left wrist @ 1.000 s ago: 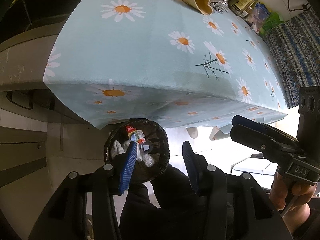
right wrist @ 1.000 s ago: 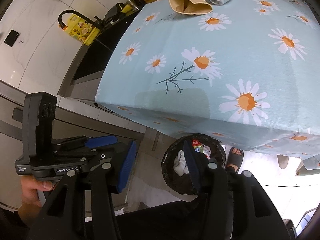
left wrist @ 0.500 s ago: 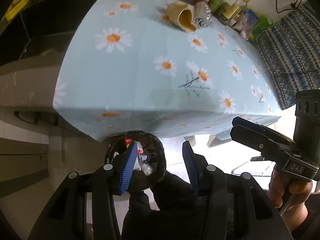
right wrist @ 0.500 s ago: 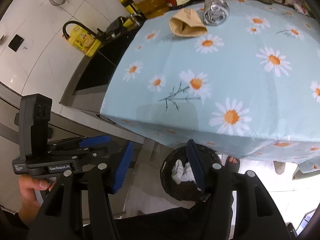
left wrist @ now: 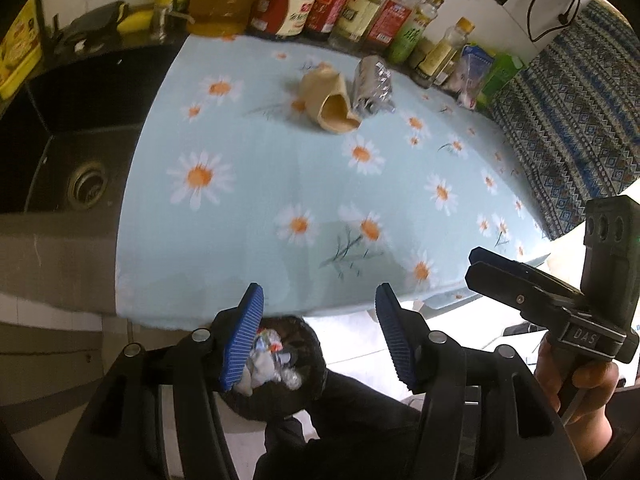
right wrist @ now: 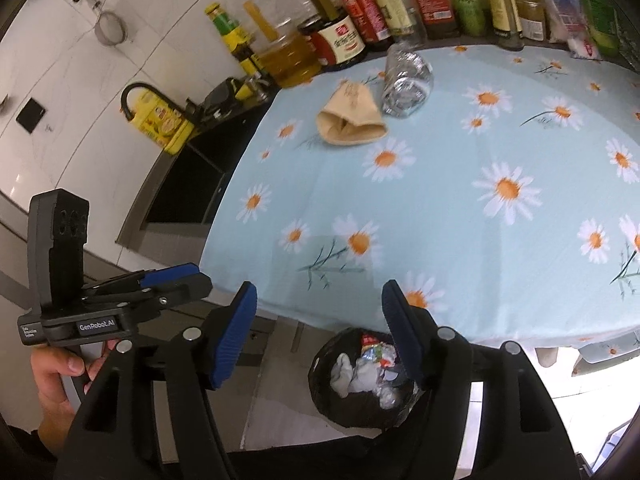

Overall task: Collect trash
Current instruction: 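Grasp the tan paper cup with the left tool while the right tool grasps the foil-wrapped item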

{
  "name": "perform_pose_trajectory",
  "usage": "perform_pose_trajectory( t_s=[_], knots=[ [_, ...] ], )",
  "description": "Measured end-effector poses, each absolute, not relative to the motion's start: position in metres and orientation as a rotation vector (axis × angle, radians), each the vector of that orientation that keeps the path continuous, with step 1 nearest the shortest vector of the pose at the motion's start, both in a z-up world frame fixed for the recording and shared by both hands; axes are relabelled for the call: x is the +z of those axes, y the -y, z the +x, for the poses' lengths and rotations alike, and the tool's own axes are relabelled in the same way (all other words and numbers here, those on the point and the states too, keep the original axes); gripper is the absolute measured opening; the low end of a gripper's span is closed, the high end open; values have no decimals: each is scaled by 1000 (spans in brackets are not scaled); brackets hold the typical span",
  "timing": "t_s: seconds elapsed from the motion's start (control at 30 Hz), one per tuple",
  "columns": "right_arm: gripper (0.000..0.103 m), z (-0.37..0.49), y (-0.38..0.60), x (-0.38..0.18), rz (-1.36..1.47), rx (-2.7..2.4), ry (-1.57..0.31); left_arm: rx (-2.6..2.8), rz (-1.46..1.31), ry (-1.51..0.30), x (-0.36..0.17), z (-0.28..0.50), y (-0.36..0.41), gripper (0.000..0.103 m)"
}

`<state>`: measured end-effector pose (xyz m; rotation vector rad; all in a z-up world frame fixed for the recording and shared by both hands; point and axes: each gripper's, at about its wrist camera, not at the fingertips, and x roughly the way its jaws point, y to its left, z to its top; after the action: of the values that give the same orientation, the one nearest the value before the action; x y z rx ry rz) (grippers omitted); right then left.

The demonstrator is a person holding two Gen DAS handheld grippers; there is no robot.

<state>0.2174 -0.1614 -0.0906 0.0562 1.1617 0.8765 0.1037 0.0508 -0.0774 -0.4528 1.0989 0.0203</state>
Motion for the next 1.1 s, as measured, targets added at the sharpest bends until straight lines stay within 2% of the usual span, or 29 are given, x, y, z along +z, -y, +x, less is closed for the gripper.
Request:
perform_pose_trajectory(
  t_s=[0.07, 0.1, 0.13, 0.4, 0.43, 0.5, 1.1],
  knots=[
    [68, 229, 163, -87, 58, 860, -1155, 18, -445, -1094, -72, 116, -51, 56],
    [75, 235, 164, -85, 61, 850, -1152, 17, -443, -1091, -69, 122, -51, 56],
    [77, 241, 165, -84, 65, 838, -1144, 16, -443, -1086, -68, 127, -52, 56],
    [77, 285, 162, -83, 73, 836, -1149, 45, -430, -1081, -60, 172, -57, 57],
    [77, 292, 161, -82, 72, 837, -1147, 54, -434, -1086, -60, 178, -60, 65],
    [77, 303, 160, -82, 73, 835, -1146, 69, -443, -1083, -59, 188, -64, 69],
    [79, 436, 121, -84, 139, 869, -1193, 138, -464, -1158, -76, 296, -80, 69]
  ],
)
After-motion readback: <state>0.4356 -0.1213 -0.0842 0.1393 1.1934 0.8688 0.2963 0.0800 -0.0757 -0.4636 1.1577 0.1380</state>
